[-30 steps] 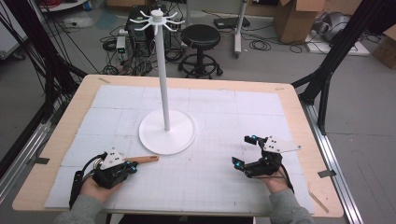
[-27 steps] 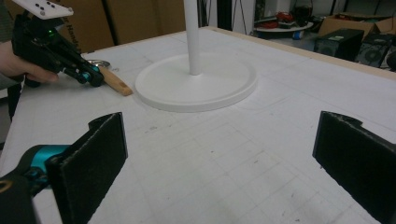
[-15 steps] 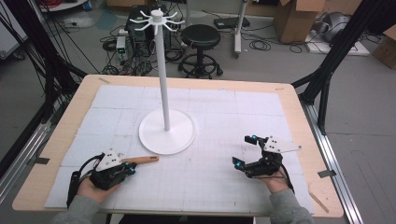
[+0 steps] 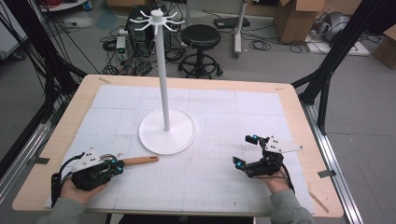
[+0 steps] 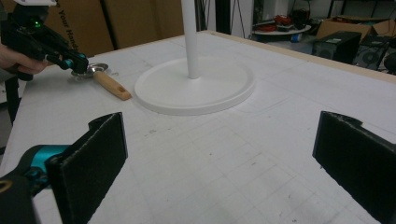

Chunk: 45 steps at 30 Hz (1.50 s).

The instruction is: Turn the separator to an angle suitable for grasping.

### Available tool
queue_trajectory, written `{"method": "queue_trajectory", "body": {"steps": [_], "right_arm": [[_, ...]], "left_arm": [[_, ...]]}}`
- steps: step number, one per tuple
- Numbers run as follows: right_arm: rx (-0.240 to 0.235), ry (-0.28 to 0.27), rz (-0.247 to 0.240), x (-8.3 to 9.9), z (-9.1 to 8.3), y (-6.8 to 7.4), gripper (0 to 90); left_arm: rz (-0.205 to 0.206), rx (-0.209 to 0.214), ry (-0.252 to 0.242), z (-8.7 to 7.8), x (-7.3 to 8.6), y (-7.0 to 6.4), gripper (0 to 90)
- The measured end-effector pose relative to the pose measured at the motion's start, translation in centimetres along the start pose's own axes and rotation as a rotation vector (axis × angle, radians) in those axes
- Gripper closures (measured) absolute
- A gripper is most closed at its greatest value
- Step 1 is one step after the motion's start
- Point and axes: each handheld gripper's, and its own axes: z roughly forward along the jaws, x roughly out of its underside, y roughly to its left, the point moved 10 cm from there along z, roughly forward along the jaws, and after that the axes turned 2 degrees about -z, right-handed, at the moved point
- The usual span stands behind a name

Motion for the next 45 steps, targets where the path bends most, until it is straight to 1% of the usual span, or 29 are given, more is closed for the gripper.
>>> {"method": "queue_trajectory", "body": {"steps": [2,3,8,10,12,16,17,19,20,21,24,26,27,29,31,32,34,37,38,39,42,45], "right_arm": [[0.002,-0.003,0.001,0.0,-0.1,-0.1,2.2],[0.002,-0.005,0.008,-0.1,-0.1,-0.1,2.2],[0.001,-0.008,0.011,0.0,0.0,-0.2,2.2],[-0.006,0.0,0.013,0.1,0.2,-0.2,2.2],[-0.009,0.002,0.011,0.2,0.2,-0.2,2.2],[-0.008,0.002,0.014,0.2,0.3,-0.3,2.1],[-0.007,0.001,0.014,0.2,0.3,-0.3,2.2],[-0.005,0.001,0.014,0.2,0.2,-0.3,2.2],[-0.006,0.001,0.013,0.2,0.2,-0.3,2.1],[-0.008,0.008,0.019,0.2,0.3,-0.2,2.1],[-0.009,0.008,0.014,0.3,0.4,-0.2,2.2],[-0.014,0.01,0.011,0.3,0.4,-0.2,2.1],[-0.013,0.01,0.012,0.3,0.5,-0.2,2.2],[-0.016,0.011,0.014,0.3,0.5,-0.2,2.2],[-0.015,0.009,0.013,0.3,0.6,-0.2,2.2],[-0.015,0.007,0.015,0.3,0.6,-0.2,2.2],[-0.016,0.009,0.012,0.3,0.6,-0.2,2.2],[-0.017,0.01,0.013,0.3,0.6,-0.2,2.2],[-0.017,0.01,0.013,0.3,0.6,-0.2,2.2],[-0.016,0.01,0.013,0.3,0.6,-0.2,2.2],[-0.014,0.007,0.011,0.2,0.6,-0.2,2.1],[-0.015,0.007,0.012,0.2,0.8,-0.2,2.2]], "left_arm": [[0.016,0.015,0.01,-0.1,0.1,-0.1,78.1],[0.015,0.018,0.008,-0.2,0.0,-0.1,77.3],[0.006,0.022,-0.009,-0.6,-0.3,0.2,72.4],[-0.008,0.027,-0.005,-0.7,-0.5,0.4,70.0],[-0.009,0.023,-0.006,-0.8,-0.7,0.6,67.6],[0.021,0.054,-0.015,-1.2,-1.4,0.5,59.7],[0.031,0.052,-0.013,-1.3,-1.5,0.6,57.2],[0.035,0.061,-0.005,-1.3,-1.6,0.6,54.9],[0.038,0.073,-0.003,-1.4,-1.7,0.6,51.4],[0.041,0.076,-0.008,-1.4,-1.8,0.6,46.2],[0.065,0.112,-0.036,-1.8,-2.0,0.3,40.1],[0.07,0.122,-0.054,-2.0,-2.1,0.2,35.7],[0.081,0.12,-0.06,-2.0,-2.2,0.3,33.6],[0.071,0.078,-0.074,-2.1,-2.5,1.0,26.6],[0.057,0.046,-0.083,-2.2,-2.7,1.6,24.9],[0.05,0.033,-0.077,-2.3,-2.8,1.9,23.3],[0.039,0.023,-0.064,-2.3,-2.9,2.1,22.5],[0.035,0.043,-0.051,-2.2,-3.1,2.1,17.9],[0.029,0.054,-0.037,-2.2,-3.2,2.0,17.1],[0.03,0.068,-0.024,-2.1,-3.3,1.9,16.9],[0.049,0.09,-0.026,-2.0,-3.6,1.7,15.5],[0.064,0.126,-0.03,-1.9,-4.0,1.3,12.7]]}}
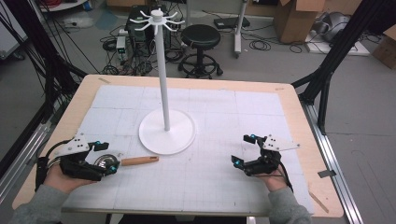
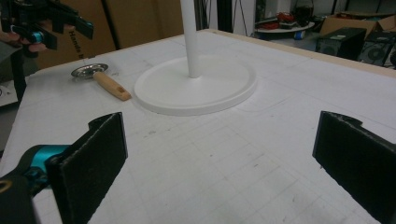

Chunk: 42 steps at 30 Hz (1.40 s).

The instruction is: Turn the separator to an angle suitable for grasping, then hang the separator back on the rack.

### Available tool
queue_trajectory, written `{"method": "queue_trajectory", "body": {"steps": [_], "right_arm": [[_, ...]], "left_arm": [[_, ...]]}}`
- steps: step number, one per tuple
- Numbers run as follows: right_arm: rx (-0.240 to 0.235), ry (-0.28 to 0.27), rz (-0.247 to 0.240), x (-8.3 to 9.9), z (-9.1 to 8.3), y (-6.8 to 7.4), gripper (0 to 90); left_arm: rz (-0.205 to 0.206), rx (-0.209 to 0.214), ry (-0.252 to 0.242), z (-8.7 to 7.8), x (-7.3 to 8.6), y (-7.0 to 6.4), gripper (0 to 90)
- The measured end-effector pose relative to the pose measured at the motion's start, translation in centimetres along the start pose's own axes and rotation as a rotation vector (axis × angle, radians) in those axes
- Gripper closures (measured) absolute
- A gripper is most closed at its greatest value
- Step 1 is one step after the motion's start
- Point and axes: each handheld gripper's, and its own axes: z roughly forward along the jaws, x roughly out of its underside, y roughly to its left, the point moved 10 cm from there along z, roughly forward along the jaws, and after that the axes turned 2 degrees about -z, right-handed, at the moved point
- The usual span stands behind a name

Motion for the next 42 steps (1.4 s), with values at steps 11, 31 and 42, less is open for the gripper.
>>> {"method": "queue_trajectory", "body": {"steps": [11,31,42], "right_arm": [[-0.022,0.007,-0.009,-0.2,1.0,0.5,2.2],[-0.031,0.009,-0.002,-0.2,1.2,0.6,2.2],[-0.029,0.01,-0.003,-0.2,1.2,0.6,2.2]], "left_arm": [[0.047,0.004,0.079,0.7,-0.4,0.1,13.5],[0.084,0.086,0.188,2.2,-0.4,0.9,16.8],[0.065,0.086,0.248,2.8,0.4,1.8,21.9]]}}
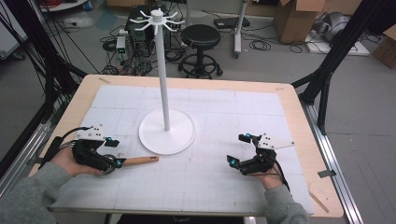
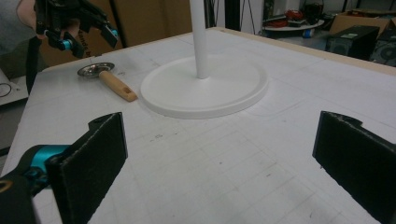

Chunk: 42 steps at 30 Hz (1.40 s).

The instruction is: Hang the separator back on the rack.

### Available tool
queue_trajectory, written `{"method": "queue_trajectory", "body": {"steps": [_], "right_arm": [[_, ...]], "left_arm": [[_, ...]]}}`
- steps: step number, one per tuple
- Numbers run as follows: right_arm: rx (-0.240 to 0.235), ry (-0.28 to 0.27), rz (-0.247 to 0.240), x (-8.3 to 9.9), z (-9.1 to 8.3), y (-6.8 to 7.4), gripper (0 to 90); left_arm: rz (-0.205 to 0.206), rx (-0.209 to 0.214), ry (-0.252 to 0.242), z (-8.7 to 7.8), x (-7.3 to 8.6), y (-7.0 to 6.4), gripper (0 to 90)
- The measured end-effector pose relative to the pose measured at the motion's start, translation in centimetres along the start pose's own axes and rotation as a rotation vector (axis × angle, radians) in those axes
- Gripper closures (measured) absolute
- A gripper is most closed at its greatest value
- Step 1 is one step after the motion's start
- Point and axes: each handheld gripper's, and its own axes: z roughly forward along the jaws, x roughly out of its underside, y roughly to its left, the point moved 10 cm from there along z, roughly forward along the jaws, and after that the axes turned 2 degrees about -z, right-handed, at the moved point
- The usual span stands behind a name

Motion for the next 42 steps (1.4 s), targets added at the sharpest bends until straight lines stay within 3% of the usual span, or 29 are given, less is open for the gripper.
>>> {"method": "queue_trajectory", "body": {"steps": [5,9,11,23,24,27,31,42], "right_arm": [[0.001,0.002,-0.002,0.0,0.0,0.0,2.2],[0.002,-0.002,-0.004,0.0,0.0,0.0,2.2],[0.003,-0.004,-0.005,-0.1,0.0,0.0,2.2],[0.001,-0.005,0.001,-0.1,-0.1,0.0,2.2],[0.001,-0.004,0.0,-0.1,-0.1,0.0,2.2],[0.002,-0.003,0.002,0.0,-0.1,0.0,2.2],[-0.003,0.0,0.004,0.0,0.0,0.0,2.2],[-0.008,0.009,0.007,0.2,0.1,0.2,2.2]], "left_arm": [[0.04,0.036,0.038,0.3,0.2,-0.3,22.0],[0.054,0.02,0.085,0.7,0.3,-0.2,22.3],[0.066,0.031,0.099,0.8,0.4,-0.2,23.0],[0.076,0.089,0.185,1.7,0.9,0.0,24.9],[0.097,0.094,0.202,1.6,1.1,0.1,25.1],[0.122,0.108,0.208,1.7,1.2,0.2,27.6],[0.108,0.11,0.232,1.9,1.5,0.4,27.5],[0.144,0.185,0.251,2.5,2.2,0.7,34.2]]}}
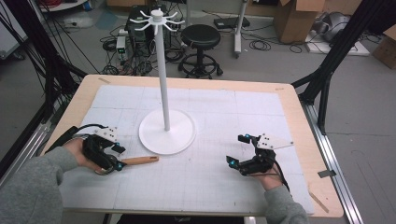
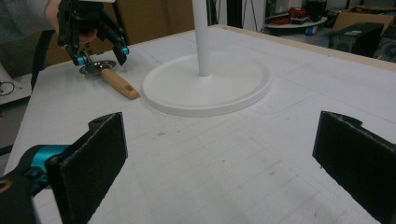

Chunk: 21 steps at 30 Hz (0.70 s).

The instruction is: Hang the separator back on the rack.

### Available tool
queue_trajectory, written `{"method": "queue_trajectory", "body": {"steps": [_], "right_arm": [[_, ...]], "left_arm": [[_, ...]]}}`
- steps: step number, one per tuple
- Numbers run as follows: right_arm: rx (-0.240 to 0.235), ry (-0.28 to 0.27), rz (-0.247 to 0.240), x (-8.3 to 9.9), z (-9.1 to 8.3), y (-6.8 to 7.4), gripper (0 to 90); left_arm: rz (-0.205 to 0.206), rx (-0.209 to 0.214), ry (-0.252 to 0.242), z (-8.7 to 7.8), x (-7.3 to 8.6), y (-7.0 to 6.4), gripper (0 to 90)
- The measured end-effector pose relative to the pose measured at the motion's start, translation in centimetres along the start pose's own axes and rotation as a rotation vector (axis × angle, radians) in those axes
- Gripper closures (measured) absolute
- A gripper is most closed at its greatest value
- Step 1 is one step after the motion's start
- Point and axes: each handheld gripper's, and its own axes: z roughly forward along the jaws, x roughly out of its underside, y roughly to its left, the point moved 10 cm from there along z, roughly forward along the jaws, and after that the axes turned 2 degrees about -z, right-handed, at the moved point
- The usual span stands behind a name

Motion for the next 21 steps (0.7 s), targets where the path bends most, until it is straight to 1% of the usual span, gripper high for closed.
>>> {"method": "queue_trajectory", "body": {"steps": [2,4,5,6,7,9,11,13,14,15,17,18,20,21], "right_arm": [[-0.001,-0.003,-0.003,-0.02,-0.03,-0.08,2.2],[0.0,-0.006,-0.002,-0.06,-0.05,-0.11,2.2],[0.0,-0.005,0.0,-0.06,-0.09,-0.09,2.2],[-0.001,-0.006,-0.002,-0.08,-0.09,-0.1,2.2],[0.002,-0.006,0.0,-0.08,-0.1,-0.14,2.2],[0.002,-0.005,0.003,-0.06,-0.08,-0.14,2.2],[0.0,-0.004,0.001,-0.03,-0.04,-0.11,2.2],[-0.001,-0.004,-0.002,-0.04,-0.04,-0.09,2.2],[-0.001,-0.004,-0.001,-0.05,-0.05,-0.07,2.2],[0.0,-0.006,-0.001,-0.06,-0.06,-0.08,2.2],[0.0,-0.005,0.001,-0.06,-0.07,-0.07,2.2],[-0.001,-0.005,0.0,-0.05,-0.06,-0.08,2.2],[-0.001,-0.004,-0.001,-0.04,-0.04,-0.06,2.2],[-0.002,-0.003,-0.002,-0.04,-0.04,-0.06,2.2]], "left_arm": [[0.018,0.004,0.015,0.14,0.18,0.11,36.2],[0.022,0.013,0.014,0.31,0.26,0.03,37.9],[0.044,0.011,0.027,0.27,0.39,0.17,39.5],[0.037,0.012,0.023,0.39,0.39,0.09,39.9],[0.046,0.011,0.032,0.4,0.52,0.14,41.7],[0.05,0.007,0.03,0.56,0.56,0.08,43.4],[0.075,0.011,0.043,0.57,0.71,0.09,47.4],[0.073,0.01,0.046,0.67,0.78,0.02,48.9],[0.086,0.008,0.05,0.67,0.85,0.04,50.5],[0.083,0.008,0.043,0.74,0.81,-0.04,51.6],[0.09,0.004,0.048,0.69,0.85,0.06,52.5],[0.086,0.004,0.044,0.7,0.85,-0.01,53.3],[0.096,0.003,0.051,0.6,0.97,0.08,55.8],[0.091,0.004,0.049,0.6,0.97,0.06,57.1]]}}
